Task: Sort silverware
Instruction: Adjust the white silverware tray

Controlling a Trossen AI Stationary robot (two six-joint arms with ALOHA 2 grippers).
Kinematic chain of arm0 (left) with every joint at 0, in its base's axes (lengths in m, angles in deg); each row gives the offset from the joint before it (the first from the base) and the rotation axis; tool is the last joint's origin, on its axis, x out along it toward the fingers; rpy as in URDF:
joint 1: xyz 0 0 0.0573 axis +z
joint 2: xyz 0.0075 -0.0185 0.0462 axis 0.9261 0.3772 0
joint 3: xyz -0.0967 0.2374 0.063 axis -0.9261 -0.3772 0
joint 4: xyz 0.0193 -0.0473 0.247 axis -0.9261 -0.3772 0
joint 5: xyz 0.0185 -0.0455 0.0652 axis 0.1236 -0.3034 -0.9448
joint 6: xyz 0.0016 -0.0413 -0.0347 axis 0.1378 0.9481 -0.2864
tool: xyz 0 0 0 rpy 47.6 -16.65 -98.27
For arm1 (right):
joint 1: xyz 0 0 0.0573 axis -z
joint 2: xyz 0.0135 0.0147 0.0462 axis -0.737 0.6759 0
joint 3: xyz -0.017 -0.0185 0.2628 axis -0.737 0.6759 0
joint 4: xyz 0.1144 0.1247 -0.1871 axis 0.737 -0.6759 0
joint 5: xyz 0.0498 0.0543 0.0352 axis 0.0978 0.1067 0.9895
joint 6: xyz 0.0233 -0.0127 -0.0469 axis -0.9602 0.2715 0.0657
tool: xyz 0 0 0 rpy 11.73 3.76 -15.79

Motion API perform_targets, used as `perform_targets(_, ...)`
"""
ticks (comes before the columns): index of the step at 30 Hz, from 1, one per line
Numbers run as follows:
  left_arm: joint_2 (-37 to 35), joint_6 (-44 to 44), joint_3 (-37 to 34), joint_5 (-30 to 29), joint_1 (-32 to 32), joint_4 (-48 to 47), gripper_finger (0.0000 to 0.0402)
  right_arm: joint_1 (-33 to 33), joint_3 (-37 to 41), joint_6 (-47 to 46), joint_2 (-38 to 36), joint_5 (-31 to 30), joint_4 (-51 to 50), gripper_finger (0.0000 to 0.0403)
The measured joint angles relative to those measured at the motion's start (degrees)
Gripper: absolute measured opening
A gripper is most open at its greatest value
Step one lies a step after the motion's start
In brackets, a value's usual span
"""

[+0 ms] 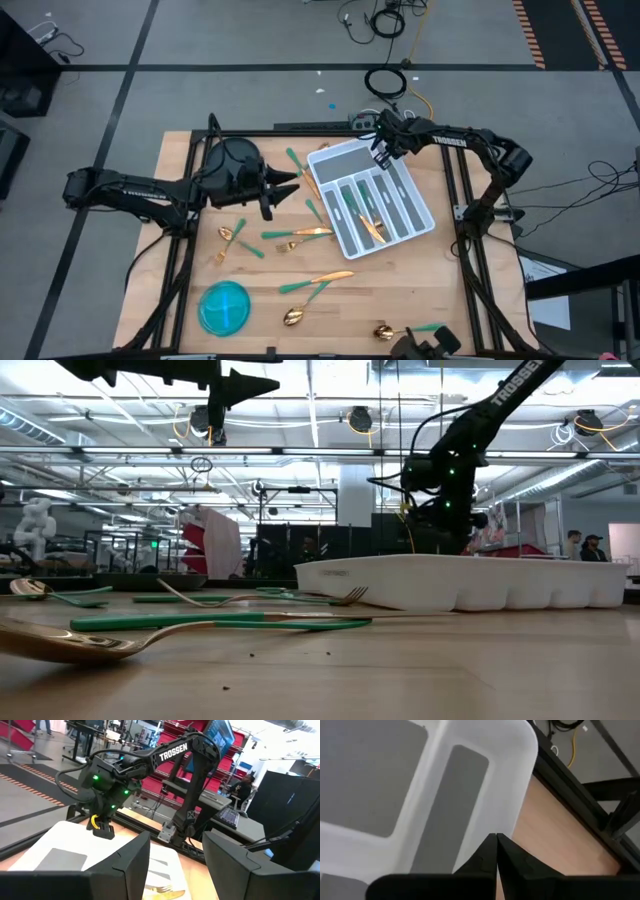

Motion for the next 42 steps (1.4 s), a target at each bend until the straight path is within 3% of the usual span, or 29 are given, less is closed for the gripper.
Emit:
perform_targets(22,0.02,-0.02,0.00,0.02,0.86,0.04,0.0190,3.62,0.13,-3.20,-0.22,-10.75,-14.59,0.0000)
perform_targets(28,0.02,-0.02,0.00,0.07,0.86,0.01,0.0190,4.63,0.17,-4.34,-3.29,-14.84,-18.07,0.0000)
perform_targets(35,0.02,-0.12,0.00,0.07,0.86,0.04,0.0190,5.41,0.17,-4.03,-10.10,-11.04,-18.53,0.0000)
perform_targets(42,0.02,1.23,0.00,-0.85,0.86,1.10,0.0190,-4.71,0.15,-6.66,-19.29,0.75,-18.77,0.0000)
